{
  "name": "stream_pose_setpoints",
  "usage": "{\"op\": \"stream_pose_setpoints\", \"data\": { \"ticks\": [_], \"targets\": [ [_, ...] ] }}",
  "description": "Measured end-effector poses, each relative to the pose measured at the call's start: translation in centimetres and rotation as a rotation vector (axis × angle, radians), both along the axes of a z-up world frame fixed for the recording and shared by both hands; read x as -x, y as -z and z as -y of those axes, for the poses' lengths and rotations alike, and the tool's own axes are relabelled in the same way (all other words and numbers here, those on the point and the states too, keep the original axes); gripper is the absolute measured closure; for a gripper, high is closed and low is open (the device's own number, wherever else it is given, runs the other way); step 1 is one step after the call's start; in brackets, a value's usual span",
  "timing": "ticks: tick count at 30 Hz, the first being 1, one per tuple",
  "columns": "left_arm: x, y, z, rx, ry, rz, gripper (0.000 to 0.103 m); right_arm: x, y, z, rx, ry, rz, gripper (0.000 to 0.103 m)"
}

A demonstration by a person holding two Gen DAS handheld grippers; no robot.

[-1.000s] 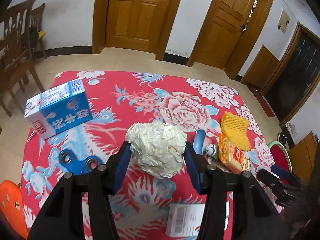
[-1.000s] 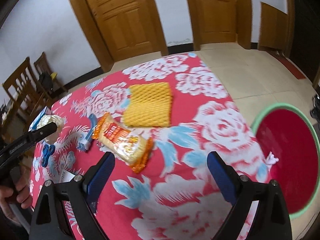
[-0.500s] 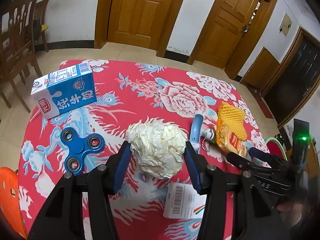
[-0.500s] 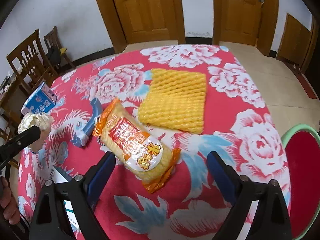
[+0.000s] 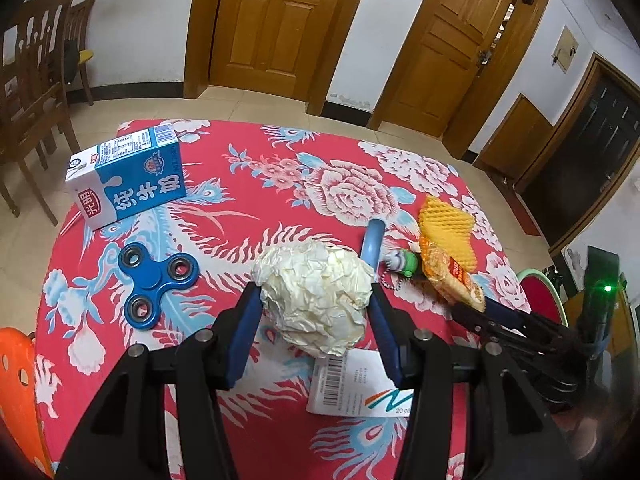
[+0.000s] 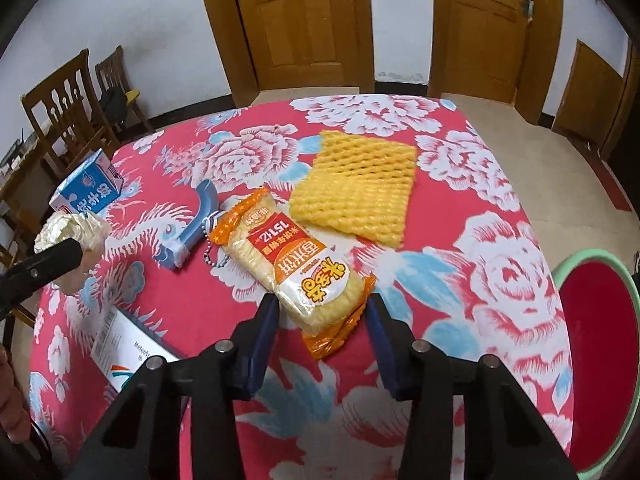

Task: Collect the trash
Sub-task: 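Grasp the orange snack bag with the right tool while the left tool holds the paper ball, then carry the snack bag over the red bin and open the right tool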

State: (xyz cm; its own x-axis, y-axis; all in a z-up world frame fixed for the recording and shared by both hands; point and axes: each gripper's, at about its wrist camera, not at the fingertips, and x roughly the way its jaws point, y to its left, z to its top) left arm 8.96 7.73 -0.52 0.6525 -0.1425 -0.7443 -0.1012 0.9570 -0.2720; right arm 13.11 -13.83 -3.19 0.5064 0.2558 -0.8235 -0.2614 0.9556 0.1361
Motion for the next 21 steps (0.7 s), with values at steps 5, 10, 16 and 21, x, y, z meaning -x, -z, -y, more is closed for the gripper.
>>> {"op": "stream_pose_setpoints", "data": {
  "ticks": [5,10,16,21],
  "targets": [
    [0.3,-0.2,0.7,0.000,0.014,0.002,0.049,1.3,-1.1,1.6,-0.050,0.043,0.025,0.056],
    [0.4,-0.4,1.8,-0.001,0.036,0.005,0.049,3.0,-1.7,4.0,-0.106,0.106,0.039,0.056],
    [0.7,-0.8,3.5,0.001,0.074,0.011,0.049,5.1,-2.4,7.6,-0.147,0.205,0.075,0.056],
    [0.8,-1.0,5.5,0.006,0.119,0.011,0.049,6.8,-3.0,11.1,-0.170,0.292,0.101,0.056]
  ]
}}
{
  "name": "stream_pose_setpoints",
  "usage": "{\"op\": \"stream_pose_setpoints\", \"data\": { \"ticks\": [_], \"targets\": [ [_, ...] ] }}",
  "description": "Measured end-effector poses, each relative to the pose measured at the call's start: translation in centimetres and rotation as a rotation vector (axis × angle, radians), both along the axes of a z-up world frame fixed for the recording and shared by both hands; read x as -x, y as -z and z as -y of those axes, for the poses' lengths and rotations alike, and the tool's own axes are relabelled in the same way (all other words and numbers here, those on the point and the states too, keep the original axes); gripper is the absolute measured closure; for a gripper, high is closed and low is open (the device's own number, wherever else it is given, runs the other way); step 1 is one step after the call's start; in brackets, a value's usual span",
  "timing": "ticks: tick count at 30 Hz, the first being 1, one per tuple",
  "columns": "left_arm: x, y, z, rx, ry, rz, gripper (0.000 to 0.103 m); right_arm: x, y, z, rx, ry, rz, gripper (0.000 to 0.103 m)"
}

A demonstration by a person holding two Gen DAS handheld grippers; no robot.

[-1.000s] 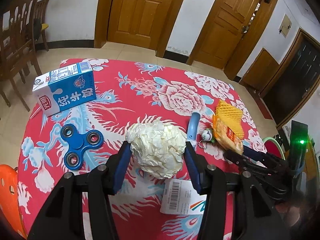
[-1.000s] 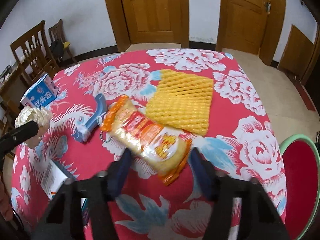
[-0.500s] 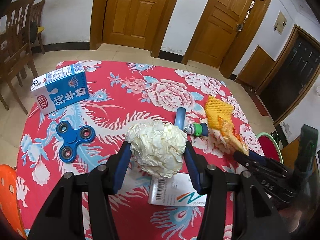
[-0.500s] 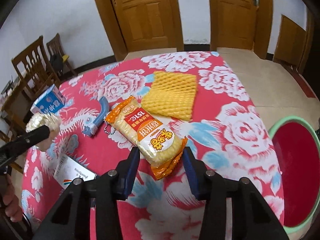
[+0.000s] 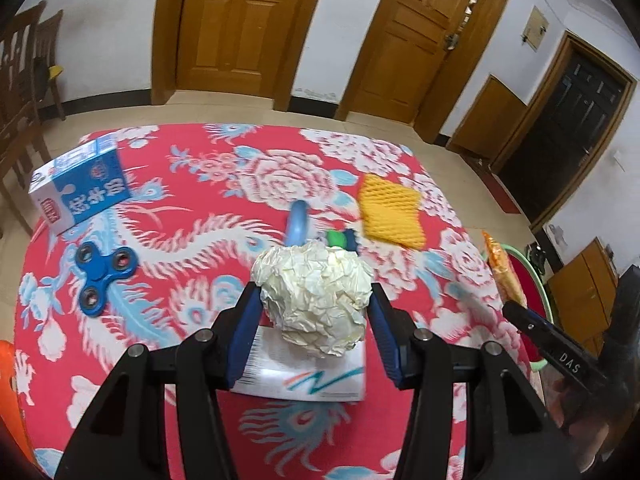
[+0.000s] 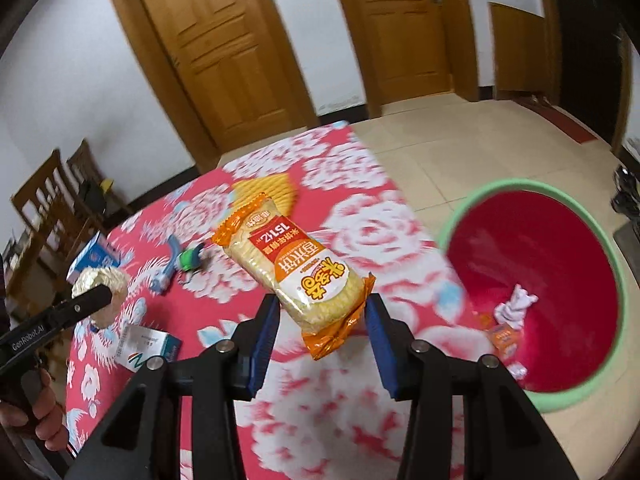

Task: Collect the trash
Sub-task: 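Carry the snack bag over the red bin and open the right tool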

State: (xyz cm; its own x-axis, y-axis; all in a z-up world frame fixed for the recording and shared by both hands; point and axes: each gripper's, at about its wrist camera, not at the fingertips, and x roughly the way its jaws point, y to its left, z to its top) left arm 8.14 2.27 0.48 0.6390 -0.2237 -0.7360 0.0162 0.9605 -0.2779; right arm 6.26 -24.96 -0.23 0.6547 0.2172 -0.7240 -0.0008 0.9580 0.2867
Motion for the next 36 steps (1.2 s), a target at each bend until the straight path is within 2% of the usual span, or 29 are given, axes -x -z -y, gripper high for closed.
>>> {"op": "stream_pose_setpoints", "data": {
  "ticks": [12,23,36],
  "targets": [
    [-0.5,-0.2,5.9,-0.014,0.128,-0.009,0.049,3.1,0.8,7.7,-0.031,0.190,0.000,0.056],
    [-0.5,0.1,10.8,-0.030,0.234,-0.017,0.049,4.3,2.6,12.3,-0.034,0.324,-0.018,0.056],
    [-0.9,-0.1,15.3,-0.039,0.336,-0.013,0.049,5.0,2.9,14.7,-0.050,0.372,-0.012,0.056]
  ]
}}
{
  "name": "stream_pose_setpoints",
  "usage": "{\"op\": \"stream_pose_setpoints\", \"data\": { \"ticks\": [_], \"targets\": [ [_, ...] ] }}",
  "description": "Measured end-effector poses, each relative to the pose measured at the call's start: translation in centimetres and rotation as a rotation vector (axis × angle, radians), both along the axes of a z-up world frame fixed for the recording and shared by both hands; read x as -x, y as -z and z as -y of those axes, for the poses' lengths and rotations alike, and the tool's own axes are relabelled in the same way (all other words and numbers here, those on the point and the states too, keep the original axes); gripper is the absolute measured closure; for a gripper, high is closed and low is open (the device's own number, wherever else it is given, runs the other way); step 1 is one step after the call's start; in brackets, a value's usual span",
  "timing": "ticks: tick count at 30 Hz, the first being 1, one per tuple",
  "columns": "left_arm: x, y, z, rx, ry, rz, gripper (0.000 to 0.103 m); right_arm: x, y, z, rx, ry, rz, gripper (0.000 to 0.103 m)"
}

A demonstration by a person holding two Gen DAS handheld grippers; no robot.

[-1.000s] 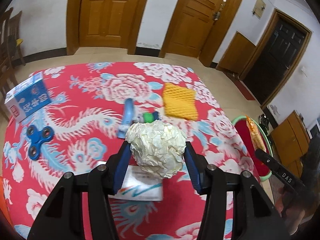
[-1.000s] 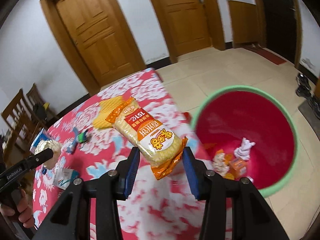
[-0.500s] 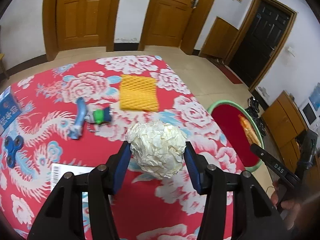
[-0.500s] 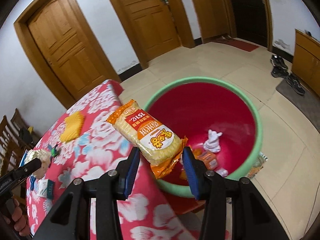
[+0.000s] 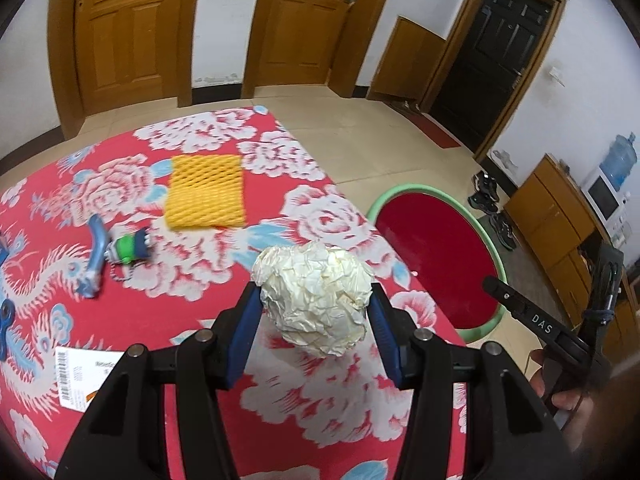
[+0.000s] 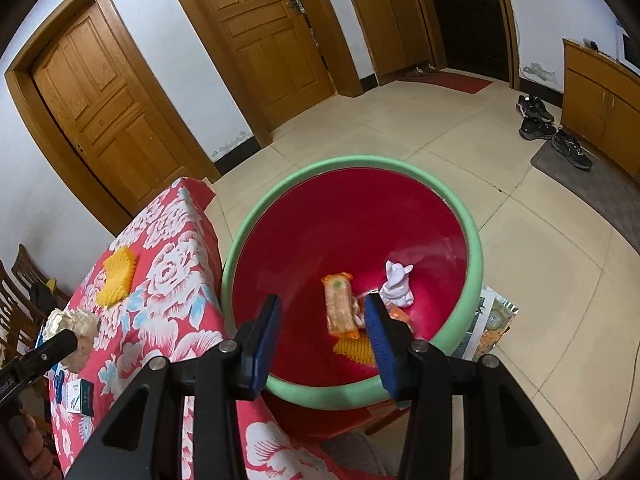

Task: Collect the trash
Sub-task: 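Carry the snack bag over the red bin and open the right tool, then carry the paper ball over the red bin and open the left tool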

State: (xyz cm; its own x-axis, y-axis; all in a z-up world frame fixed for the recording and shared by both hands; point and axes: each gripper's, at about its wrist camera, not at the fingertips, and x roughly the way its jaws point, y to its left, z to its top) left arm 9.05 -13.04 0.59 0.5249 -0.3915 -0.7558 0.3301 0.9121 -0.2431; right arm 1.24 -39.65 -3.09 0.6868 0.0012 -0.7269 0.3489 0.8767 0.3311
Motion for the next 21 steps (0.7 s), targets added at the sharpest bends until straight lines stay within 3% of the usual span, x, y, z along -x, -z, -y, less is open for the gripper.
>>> {"op": "stream_pose_setpoints", "data": {
  "ticks": [9,13,21],
  "targets": [
    [-0.2,0.1,4.3,-0.009,0.097,0.039,0.049,1.1,-0.5,1.3,-0.022,0.021,0.026,0.050],
    [-0.7,0.6,6.5,-0.008,0.137,0.027,0.049,1.9,-0.5,2.4,-0.042,0.046,0.040,0.041],
    [-1.5,2.0,10.9,-0.032,0.219,0.019,0.049,2.6,0.4,4.6,-0.078,0.098,0.034,0.038]
  ]
}}
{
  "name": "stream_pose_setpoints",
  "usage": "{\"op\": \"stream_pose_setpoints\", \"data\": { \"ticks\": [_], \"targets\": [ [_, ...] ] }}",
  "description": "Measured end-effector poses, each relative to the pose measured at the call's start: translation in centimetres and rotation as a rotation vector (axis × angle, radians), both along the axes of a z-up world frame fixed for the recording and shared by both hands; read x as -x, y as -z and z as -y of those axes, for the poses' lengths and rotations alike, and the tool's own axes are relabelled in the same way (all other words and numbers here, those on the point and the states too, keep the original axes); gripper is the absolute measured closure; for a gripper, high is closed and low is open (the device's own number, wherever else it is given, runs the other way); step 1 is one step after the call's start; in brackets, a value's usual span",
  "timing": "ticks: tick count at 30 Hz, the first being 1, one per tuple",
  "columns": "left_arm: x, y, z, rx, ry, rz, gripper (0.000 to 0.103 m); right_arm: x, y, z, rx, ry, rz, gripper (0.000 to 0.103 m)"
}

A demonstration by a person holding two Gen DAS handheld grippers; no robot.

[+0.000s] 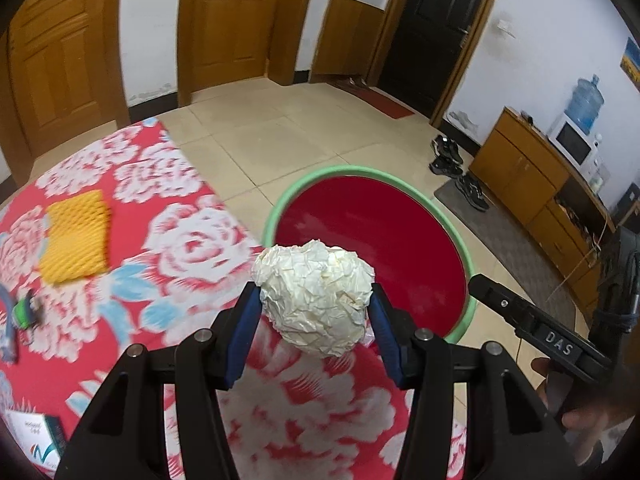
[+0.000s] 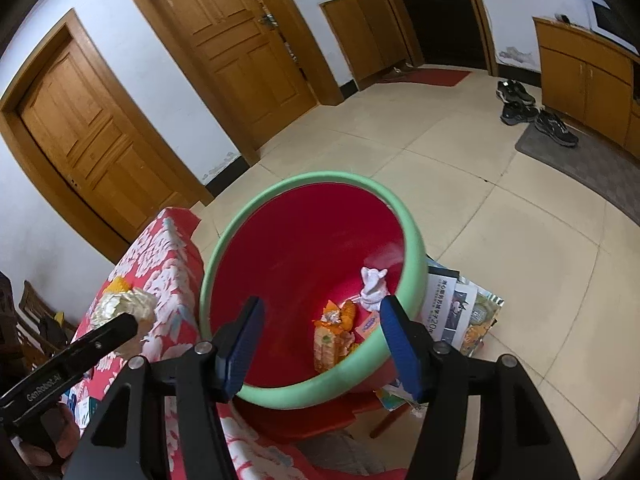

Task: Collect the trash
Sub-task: 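Carry the paper ball over the red bin and open the left tool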

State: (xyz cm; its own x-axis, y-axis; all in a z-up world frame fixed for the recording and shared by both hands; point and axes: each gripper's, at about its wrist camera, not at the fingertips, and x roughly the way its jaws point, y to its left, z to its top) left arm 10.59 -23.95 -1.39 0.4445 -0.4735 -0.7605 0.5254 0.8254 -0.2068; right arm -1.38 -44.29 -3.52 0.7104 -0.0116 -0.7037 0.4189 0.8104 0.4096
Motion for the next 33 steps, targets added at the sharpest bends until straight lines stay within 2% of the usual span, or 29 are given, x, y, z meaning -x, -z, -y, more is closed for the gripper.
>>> {"op": "stream_pose_setpoints", "data": {
  "ticks": [6,18,27,30,33],
  "targets": [
    [-0.8,1.0,2.7,-0.037,0.026,-0.003,0.049,0.5,0.5,1.4,-0.044,0.027,0.007,0.030],
    [-1.6,2.5,4.6,-0.054,0.011,-0.068,0.039,1.1,1.6,2.8,-0.088,0.060,0.003,0.026],
    [-1.4,1.8,3.2,-0.023,0.003,-0.066,0.038,1.2,1.6,2.6,-0.086,0.056,0.005,0.025],
    [-1.2,1.4,2.3,-0.020,-0.005,-0.060,0.038,1.1,1.6,2.3,-0.090,0.048,0.005,0.020],
    [-1.1,1.0,1.2,-0.015,-0.025,-0.059,0.038,1.0,1.4,2.0,-0.091,0.039,0.007,0.020]
  ]
}}
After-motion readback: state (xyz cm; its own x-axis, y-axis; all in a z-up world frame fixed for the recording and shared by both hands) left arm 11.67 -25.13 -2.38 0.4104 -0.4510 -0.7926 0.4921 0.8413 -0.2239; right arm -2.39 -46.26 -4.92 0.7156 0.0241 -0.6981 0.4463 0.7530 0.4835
